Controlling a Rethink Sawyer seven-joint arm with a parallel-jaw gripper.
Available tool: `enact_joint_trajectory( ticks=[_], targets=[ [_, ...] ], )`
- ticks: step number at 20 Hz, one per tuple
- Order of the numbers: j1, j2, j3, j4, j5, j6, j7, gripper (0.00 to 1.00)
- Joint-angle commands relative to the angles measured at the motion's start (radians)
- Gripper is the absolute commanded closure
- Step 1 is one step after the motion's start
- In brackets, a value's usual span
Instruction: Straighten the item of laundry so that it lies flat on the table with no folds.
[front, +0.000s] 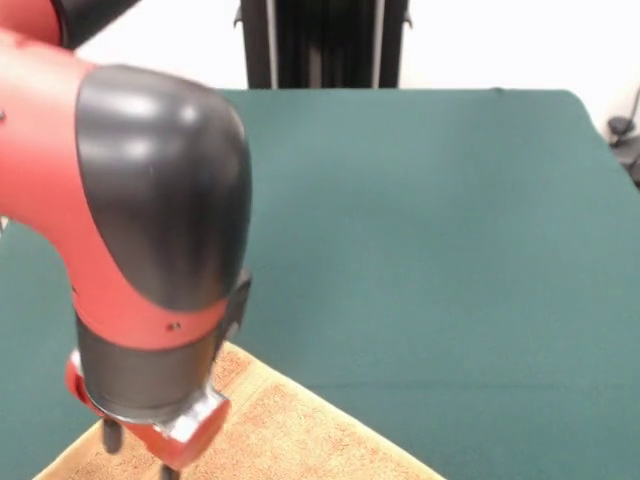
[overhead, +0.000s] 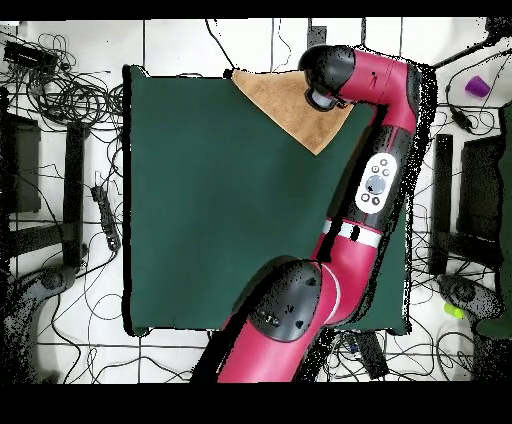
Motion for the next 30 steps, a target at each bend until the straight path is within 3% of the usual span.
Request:
enact_joint_trajectory(
  ticks=[1, 6, 8, 11, 14, 18, 22, 30],
  targets=[
    [-0.002, 0.043, 0.307, 0.044, -0.096, 0.079, 0.355, 0.0],
    [-0.008, 0.057, 0.328, 0.053, -0.124, 0.096, 0.338, 0.0],
    [-0.016, 0.079, 0.321, 0.062, -0.1, 0.168, 0.368, 0.0],
    [-0.024, 0.107, 0.237, 0.09, -0.003, 0.245, 0.441, 0.0],
    [-0.015, 0.118, 0.105, 0.142, 0.085, 0.164, 0.454, 0.0],
    [-0.017, 0.069, -0.095, 0.294, 0.23, 0.059, 0.477, 0.0],
    [-0.027, -0.021, -0.259, 0.508, 0.331, -0.064, 0.509, 0.0],
    [-0.011, -0.153, -0.445, 0.806, 0.383, -0.295, 0.547, 0.0]
  ],
)
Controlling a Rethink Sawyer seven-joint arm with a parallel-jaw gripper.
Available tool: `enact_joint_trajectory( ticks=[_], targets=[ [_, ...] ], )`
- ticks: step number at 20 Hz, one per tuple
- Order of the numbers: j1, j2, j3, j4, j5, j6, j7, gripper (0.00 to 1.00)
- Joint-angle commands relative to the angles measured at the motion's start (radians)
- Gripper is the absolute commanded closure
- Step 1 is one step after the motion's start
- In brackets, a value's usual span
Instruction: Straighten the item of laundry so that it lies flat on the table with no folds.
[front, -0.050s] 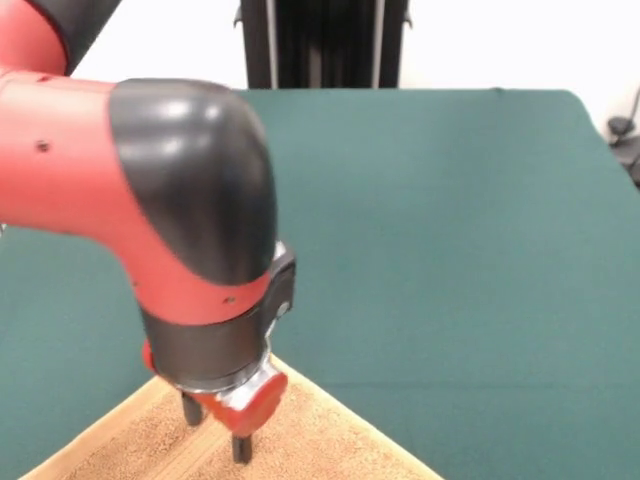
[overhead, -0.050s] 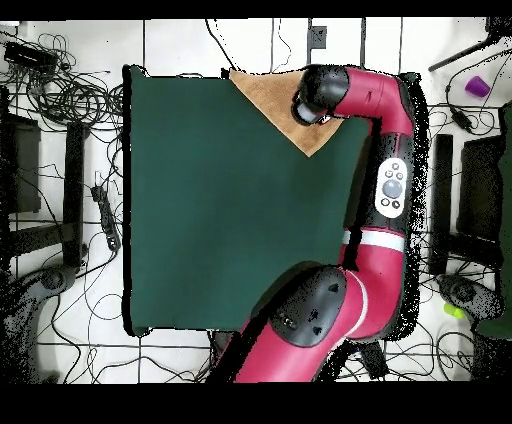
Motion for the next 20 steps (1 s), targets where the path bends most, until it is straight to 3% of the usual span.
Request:
enact_joint_trajectory(
  ticks=[1, 9, 20],
  targets=[
    [0.047, -0.1, -0.216, 0.488, 0.051, -0.171, 0.311, 0.0],
    [0.078, -0.177, -0.321, 0.642, 0.071, -0.304, 0.254, 0.0],
    [0.099, -0.112, -0.367, 0.521, 0.12, -0.323, 0.153, 0.0]
  ],
)
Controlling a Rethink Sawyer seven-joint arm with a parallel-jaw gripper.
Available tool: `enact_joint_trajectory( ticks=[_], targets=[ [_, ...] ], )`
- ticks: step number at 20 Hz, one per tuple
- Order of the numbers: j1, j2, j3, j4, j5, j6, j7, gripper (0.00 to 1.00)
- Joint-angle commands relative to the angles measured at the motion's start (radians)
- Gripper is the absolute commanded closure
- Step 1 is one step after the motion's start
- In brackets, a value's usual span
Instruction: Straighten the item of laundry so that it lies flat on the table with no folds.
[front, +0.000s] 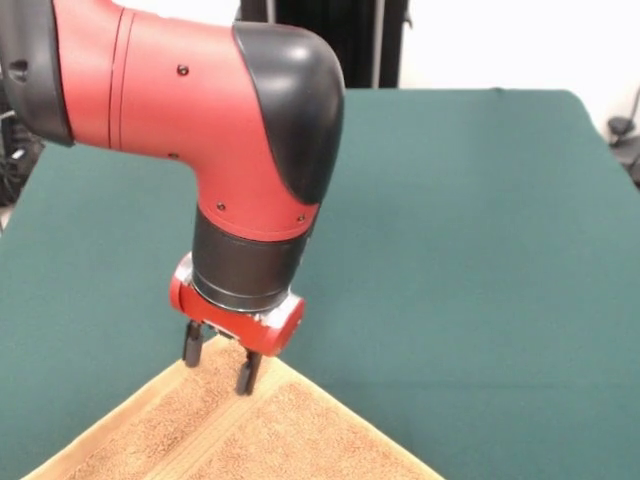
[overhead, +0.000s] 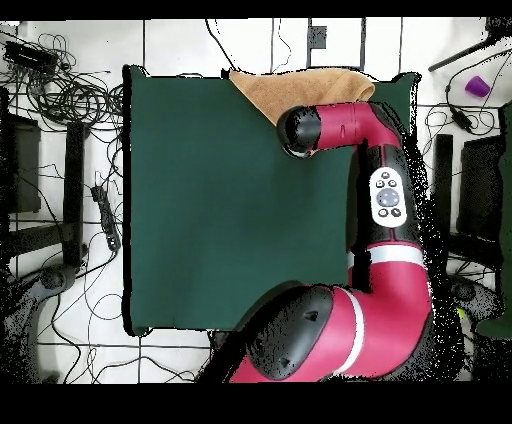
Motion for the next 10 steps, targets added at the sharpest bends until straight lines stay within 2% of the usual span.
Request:
enact_joint_trajectory(
  ticks=[1, 10],
  targets=[
    [0.044, 0.059, -0.048, 0.125, 0.046, -0.004, 0.121, 0.0],
    [0.054, 0.078, -0.064, 0.092, 0.087, -0.03, 0.09, 0.0]
  ],
)
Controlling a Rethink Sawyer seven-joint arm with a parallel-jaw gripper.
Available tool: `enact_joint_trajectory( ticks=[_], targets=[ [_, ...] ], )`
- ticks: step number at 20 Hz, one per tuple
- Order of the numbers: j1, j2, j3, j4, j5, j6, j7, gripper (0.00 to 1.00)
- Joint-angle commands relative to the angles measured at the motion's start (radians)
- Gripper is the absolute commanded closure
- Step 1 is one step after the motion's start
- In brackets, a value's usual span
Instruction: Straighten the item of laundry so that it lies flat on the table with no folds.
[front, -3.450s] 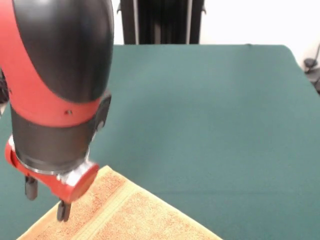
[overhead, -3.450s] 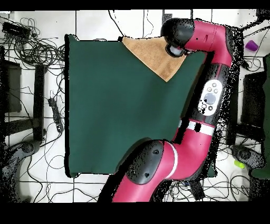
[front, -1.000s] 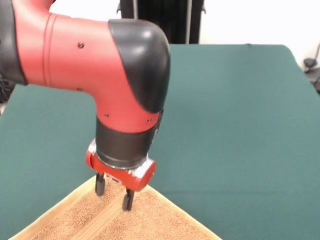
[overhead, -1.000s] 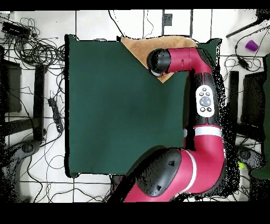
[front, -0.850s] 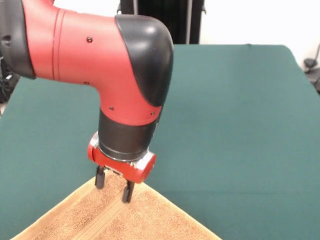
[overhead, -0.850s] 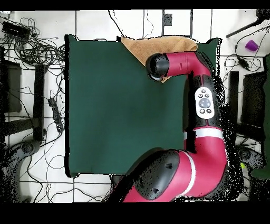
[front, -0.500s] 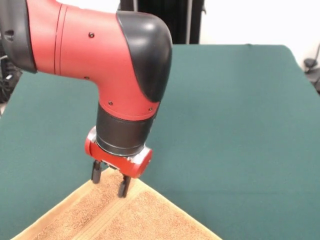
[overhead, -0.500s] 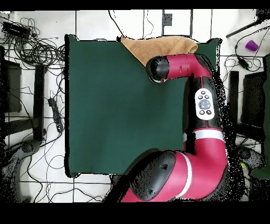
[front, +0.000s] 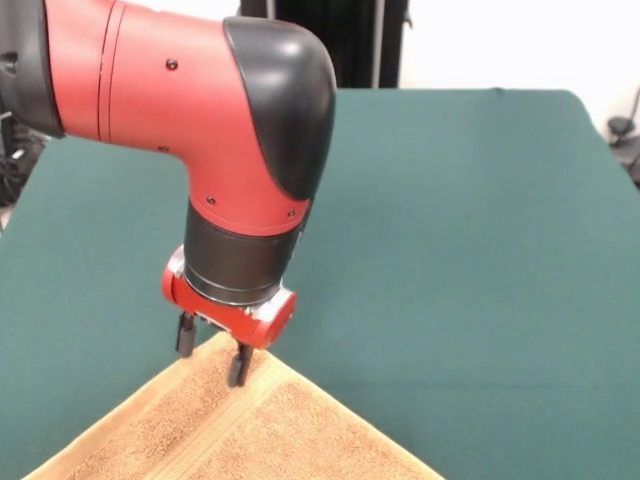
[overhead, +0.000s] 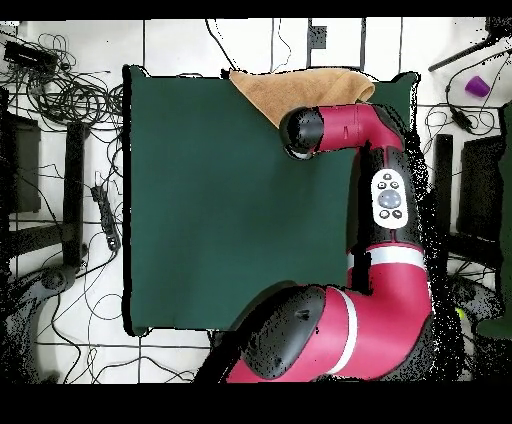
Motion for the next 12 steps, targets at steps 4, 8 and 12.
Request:
enact_joint_trajectory(
  ticks=[4, 8, 12],
  targets=[
    [0.043, 0.078, -0.017, 0.089, 0.043, -0.031, 0.079, 0.0],
    [0.041, 0.077, -0.019, 0.095, 0.051, -0.047, 0.082, 1.0],
    [0.045, 0.08, -0.025, 0.088, 0.062, -0.043, 0.078, 1.0]
  ],
)
